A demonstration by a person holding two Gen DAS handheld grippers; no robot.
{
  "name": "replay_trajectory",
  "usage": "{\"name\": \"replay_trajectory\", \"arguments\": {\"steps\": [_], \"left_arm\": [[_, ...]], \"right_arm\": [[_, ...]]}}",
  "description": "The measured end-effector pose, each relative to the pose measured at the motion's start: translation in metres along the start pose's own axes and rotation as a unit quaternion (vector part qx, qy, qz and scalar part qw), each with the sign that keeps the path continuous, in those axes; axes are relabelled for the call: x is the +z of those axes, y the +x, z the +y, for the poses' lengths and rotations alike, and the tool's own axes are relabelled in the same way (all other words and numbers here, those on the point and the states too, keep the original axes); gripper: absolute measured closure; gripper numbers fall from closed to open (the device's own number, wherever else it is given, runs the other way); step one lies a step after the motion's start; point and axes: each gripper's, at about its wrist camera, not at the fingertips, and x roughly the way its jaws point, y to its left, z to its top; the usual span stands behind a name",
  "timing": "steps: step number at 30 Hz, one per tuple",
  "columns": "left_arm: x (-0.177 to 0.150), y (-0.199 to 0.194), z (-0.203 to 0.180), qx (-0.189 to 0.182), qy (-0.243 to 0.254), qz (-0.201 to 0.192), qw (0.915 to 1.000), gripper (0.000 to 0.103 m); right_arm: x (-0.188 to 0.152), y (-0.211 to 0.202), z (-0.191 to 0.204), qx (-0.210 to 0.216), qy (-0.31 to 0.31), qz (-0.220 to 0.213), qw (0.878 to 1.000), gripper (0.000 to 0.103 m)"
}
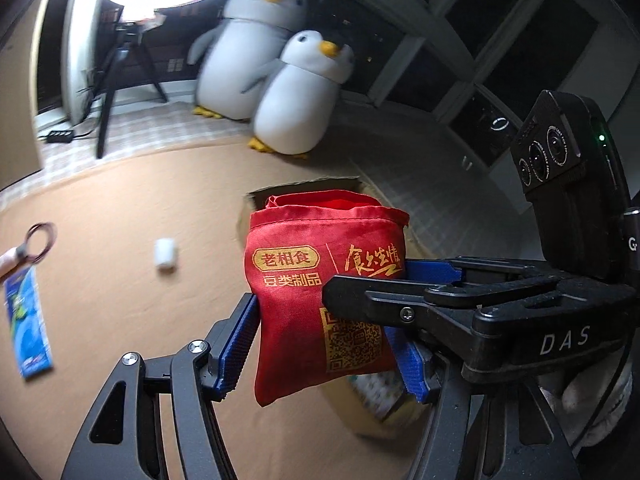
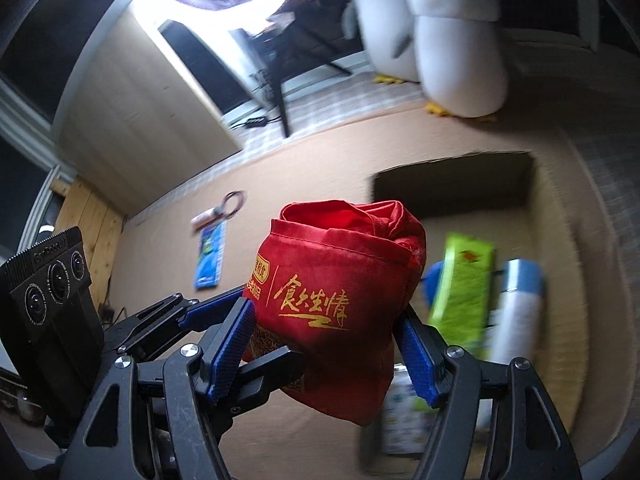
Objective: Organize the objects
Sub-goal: 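Carry the red bag into the box and open both tools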
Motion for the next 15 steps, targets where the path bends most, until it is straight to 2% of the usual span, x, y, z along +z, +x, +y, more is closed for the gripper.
{"name": "replay_trajectory", "arguments": {"steps": [8,15], "left_arm": [[0.014,0.04,-0.022,-0.006,0.008,0.011,0.9999,0.037],[0.019,0.058,-0.027,-0.001,0.014,0.02,0.9997,0.037]], "right_arm": [[0.01,-0.004,-0.04,-0.02,0.016,-0.002,1.0,0.036],[0.012,-0.001,-0.055,-0.026,0.024,-0.003,0.999,0.036]]}}
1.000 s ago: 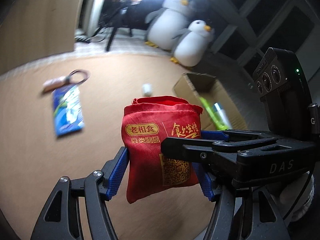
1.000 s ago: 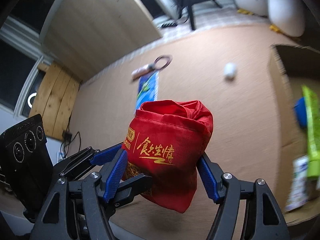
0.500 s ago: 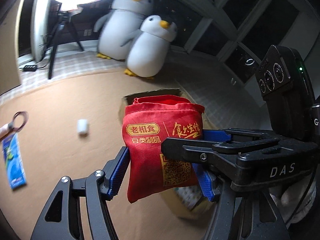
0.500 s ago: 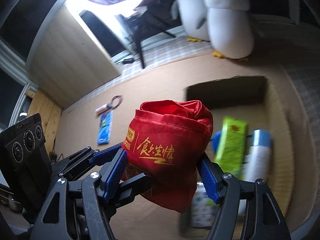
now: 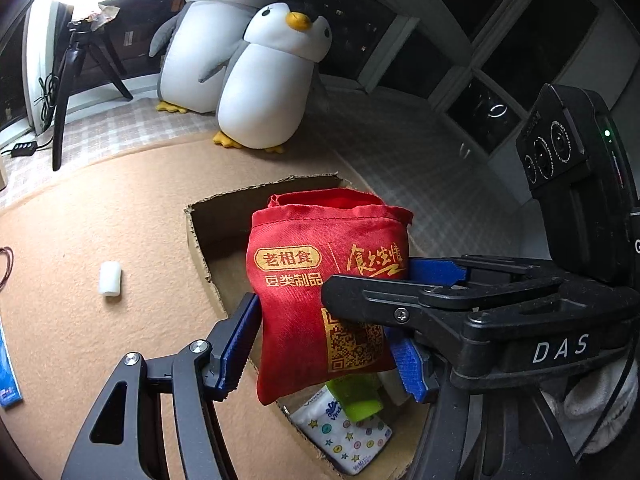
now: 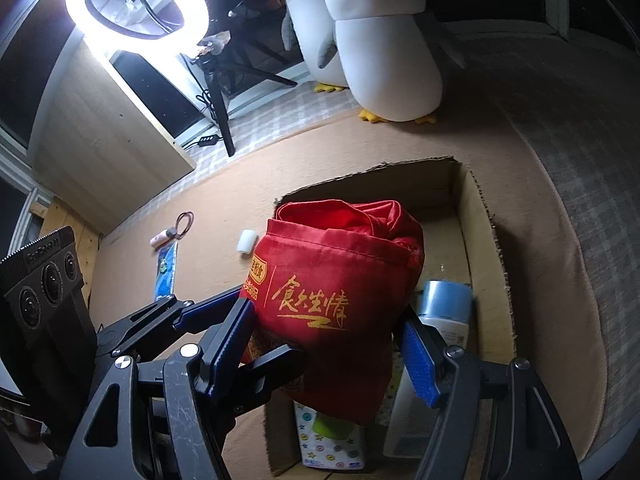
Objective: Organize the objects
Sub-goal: 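Carry the red bag into the box and open both tools, then move the right tool to the blue card-packaged pin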
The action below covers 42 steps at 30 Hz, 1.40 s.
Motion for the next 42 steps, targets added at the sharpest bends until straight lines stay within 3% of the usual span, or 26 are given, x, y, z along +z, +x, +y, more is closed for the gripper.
{"name": "replay_trajectory", "arguments": {"steps": [10,21,32,42], "left_arm": [[-0.003,-0.006,0.008,0.012,-0.002,0.007,0.9999,0.032],[-0.022,-0.046,0.027,0.023,-0.012,-0.009,0.9996,0.032],[-0.059,-0.121,0.096,0.073,-0.066,-0.039,0.9944,0.032],[-0.118,-0.182,0.172,0.116,-0.137,-0.046,0.9828,0.032]], "right_arm": [[-0.002,-0.001,-0.001,-0.028,0.01,-0.005,1.0,0.036],[-0.007,-0.009,0.026,-0.023,0.004,-0.023,0.999,0.036],[-0.012,0.002,0.082,0.018,-0.014,-0.025,0.999,0.036],[-0.017,0.053,0.161,0.037,-0.06,0.012,0.997,0.036]]}}
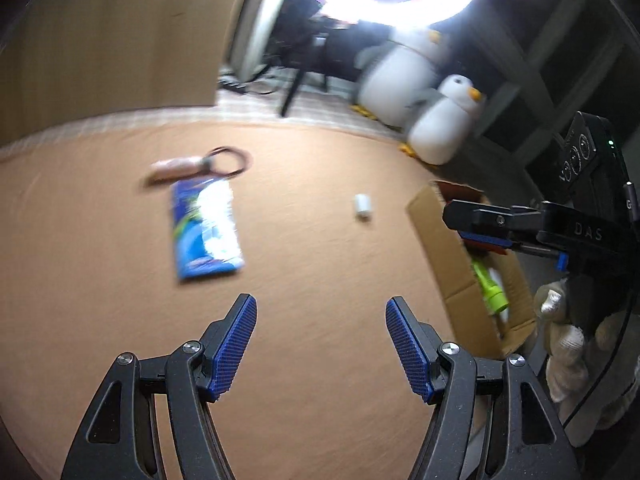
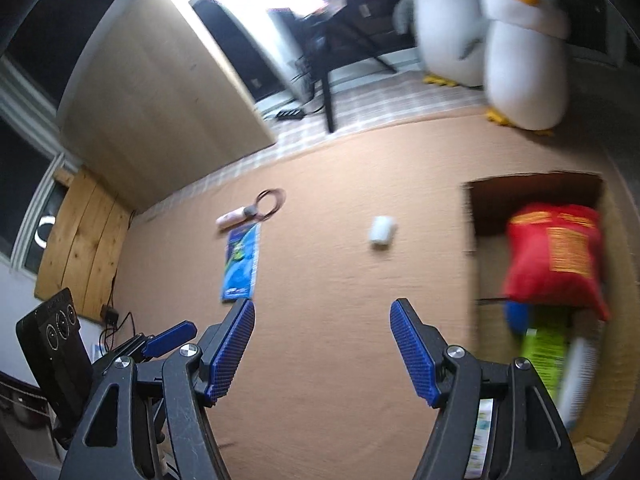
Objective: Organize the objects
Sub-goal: 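Move the right tool to the blue card-packaged pin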
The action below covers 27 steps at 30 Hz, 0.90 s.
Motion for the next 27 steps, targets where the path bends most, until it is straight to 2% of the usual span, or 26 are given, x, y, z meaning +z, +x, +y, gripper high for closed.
{"name": "replay_trajectory", "arguments": {"steps": [9,16,17,27], "left_arm": [[-0.039,-0.043,0.069,0.03,-0.039,-0.006,0.9988,0.032],[-0.061,-0.072,0.117,0.034,-0.075,-0.014,0.9965,0.032],[-0.063,-0.075,0.122,0.034,-0.079,-0.015,0.9962,0.032],[-0.079,-0.095,0.163,0.032,-0.116,-0.025,0.9925,0.032]], "right_arm": [[0.003,0.072,0.069,0.002,-0.041,0.055,0.998,0.036],[0.013,0.137,0.108,-0.025,-0.071,0.108,0.991,0.036],[0.015,0.145,0.111,-0.033,-0.071,0.098,0.992,0.036],[0.034,0.193,0.129,-0.084,-0.073,0.12,0.987,0.036]]}}
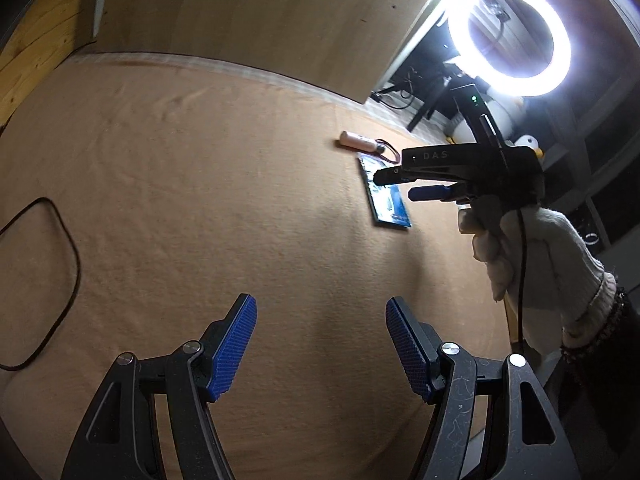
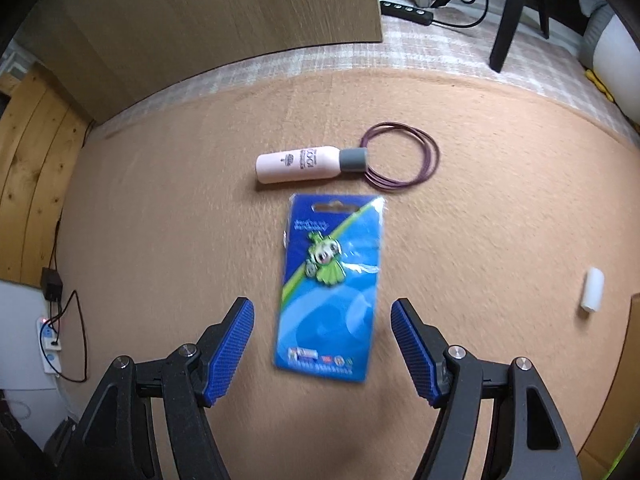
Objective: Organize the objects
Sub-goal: 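Move the right tool to the blue card-packaged pin, then close the right tool on the blue pin card and lift it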
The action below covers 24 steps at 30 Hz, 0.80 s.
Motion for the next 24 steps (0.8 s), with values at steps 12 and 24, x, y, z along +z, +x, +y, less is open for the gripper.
{"name": "replay_trajectory", "arguments": {"steps": [12,24], "left_arm": [[-0.001,-0.005,0.012,-0.001,-0.012,0.001,0.9999,0.032],[-0.004,-0.008,0.011,0.003,-0.022,-0.003,0.9998,0.032]], "right_arm": [[0.007,0.019,0.016,-0.063,-0.028,0.017,0.997,0.036],[0.005,0.019,0.022,-0.084,-0.051,0.014,0.995,0.05]]}}
